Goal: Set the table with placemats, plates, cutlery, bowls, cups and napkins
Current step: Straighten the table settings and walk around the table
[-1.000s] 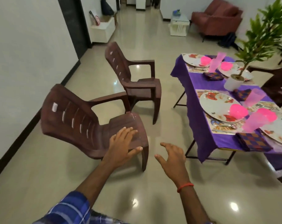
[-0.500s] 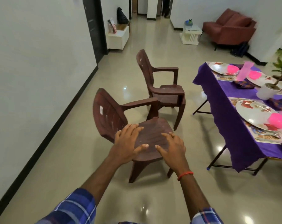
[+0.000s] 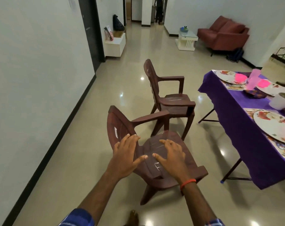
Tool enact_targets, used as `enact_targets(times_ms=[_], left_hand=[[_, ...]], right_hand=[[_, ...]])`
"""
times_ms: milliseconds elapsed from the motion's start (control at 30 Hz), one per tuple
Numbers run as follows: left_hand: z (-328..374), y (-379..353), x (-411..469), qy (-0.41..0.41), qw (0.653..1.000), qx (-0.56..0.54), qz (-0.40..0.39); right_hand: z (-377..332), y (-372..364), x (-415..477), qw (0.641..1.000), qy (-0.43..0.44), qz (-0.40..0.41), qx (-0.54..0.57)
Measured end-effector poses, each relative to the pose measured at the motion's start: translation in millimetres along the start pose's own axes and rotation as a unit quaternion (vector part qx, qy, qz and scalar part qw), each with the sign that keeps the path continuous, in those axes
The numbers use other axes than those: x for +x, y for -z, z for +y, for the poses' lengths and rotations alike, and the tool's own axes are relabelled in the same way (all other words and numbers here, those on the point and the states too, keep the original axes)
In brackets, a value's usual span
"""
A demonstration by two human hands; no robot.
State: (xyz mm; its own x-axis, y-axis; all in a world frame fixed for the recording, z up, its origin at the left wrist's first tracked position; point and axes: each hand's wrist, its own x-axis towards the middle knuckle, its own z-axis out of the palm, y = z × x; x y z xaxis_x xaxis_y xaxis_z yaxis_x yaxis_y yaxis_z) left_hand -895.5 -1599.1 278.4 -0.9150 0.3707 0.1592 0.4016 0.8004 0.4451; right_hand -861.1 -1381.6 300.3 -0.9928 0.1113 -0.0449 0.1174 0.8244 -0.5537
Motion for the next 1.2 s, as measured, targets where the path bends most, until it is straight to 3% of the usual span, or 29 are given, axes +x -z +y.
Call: enact_targets(times_ms=[400, 600, 900, 1200], left_hand=[[-100.8, 22.6, 148.8, -0.071, 0.996, 0.023, -0.047], [-127.3, 15.7, 180.9, -0.142, 0.983, 0.032, -0.108], [-194.9, 26.0, 238.5, -0.301, 0.933, 0.034, -0.192], [-263.1, 24.1, 256.7, -0.401, 0.880, 0.035, -0.254]], right_hand=[[-42.6, -41.9, 115.6, 0.997, -0.071, 0.013, 0.022], [-66.0, -54.2, 127.7, 0.989, -0.140, 0.035, 0.018], [-122.9, -106.2, 134.8, 0.944, -0.292, 0.140, 0.057], [-194.5, -187.3, 116.0, 0.906, -0.388, 0.142, 0.087]])
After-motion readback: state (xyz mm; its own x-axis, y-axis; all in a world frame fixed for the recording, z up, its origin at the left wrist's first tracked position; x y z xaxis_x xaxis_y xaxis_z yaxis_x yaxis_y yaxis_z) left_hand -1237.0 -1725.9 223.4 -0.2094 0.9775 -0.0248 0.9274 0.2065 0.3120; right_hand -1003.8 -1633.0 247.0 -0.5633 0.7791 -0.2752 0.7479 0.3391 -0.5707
